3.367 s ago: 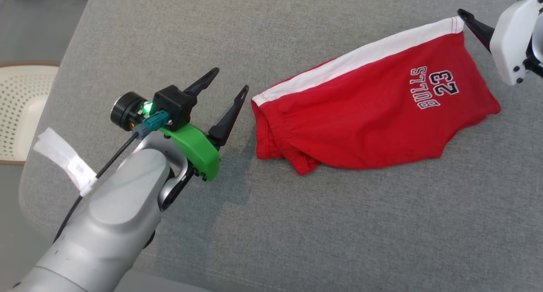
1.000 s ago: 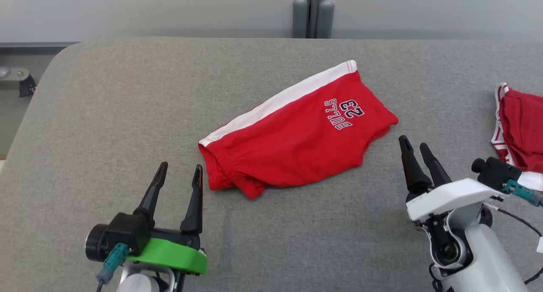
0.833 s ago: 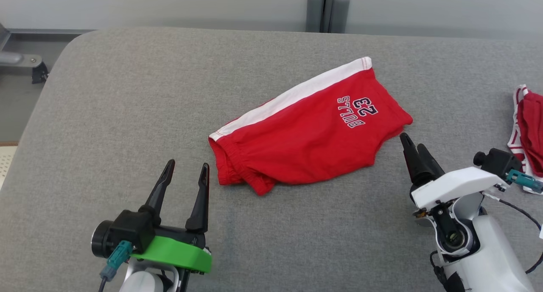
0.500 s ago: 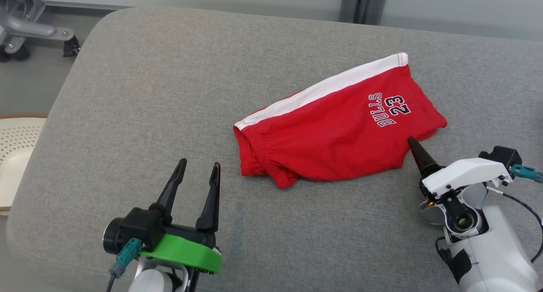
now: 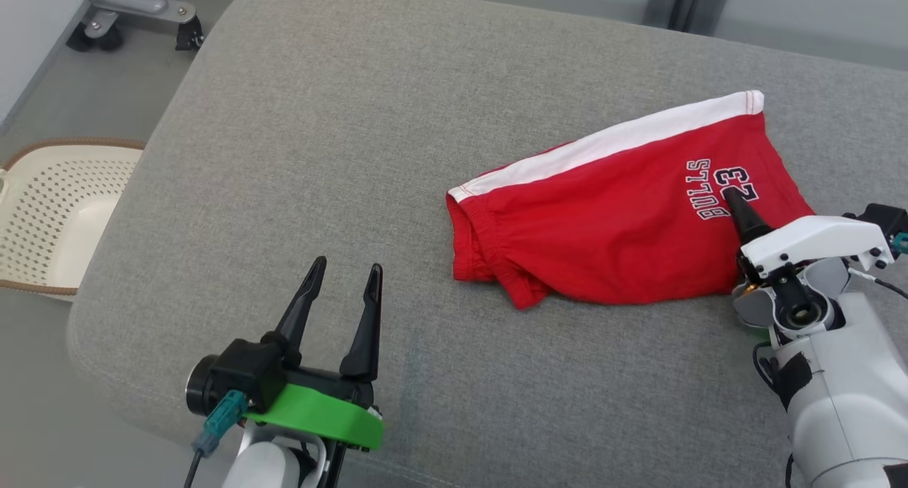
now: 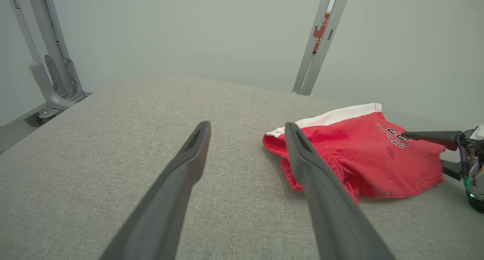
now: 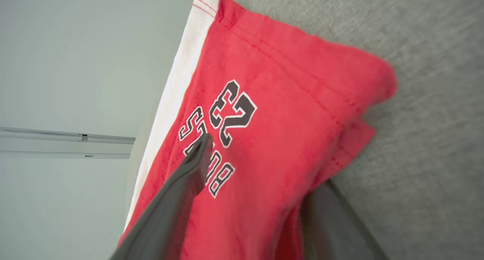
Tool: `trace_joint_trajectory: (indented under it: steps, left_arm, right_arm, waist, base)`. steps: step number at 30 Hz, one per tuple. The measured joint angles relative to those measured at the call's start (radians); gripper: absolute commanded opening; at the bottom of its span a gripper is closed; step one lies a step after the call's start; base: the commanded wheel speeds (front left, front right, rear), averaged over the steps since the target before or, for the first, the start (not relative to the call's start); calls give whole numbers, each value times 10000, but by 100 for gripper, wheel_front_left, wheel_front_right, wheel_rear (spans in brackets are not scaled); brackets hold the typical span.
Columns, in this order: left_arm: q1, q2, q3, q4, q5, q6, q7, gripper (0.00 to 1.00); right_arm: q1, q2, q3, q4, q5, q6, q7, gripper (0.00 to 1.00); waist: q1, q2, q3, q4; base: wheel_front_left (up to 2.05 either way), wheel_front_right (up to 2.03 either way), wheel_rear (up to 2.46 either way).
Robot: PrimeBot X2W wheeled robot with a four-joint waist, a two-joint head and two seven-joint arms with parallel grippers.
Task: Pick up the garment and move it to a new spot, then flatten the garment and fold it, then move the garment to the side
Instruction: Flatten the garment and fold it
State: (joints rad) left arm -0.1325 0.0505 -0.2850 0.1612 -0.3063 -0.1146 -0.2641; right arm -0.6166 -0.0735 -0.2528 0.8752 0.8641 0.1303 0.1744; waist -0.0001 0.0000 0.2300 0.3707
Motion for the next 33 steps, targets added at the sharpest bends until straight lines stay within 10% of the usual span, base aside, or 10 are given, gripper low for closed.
trace_joint_trajectory:
  steps: [8, 10, 33]
  left_arm:
    - [-79, 0, -109, -12, -102, 75, 0, 100]
    - [-81, 0, -119, -4, -125, 84, 0, 100]
    - [-52, -2, 180, 153, 173, 38, 0, 100]
  right_arm:
    - [-796, 25, -662, 606, -861, 0, -272, 100]
    - [-950, 25, -844, 732, -1058, 0, -364, 0]
    - [17, 261, -1030, -86, -2153, 10, -1818, 0]
  waist:
    - [0, 0, 246, 401]
    - [0, 0, 292, 446]
    - [0, 0, -285, -506]
  base:
    - [0, 0, 0]
    - [0, 0, 0]
    - [0, 0, 0]
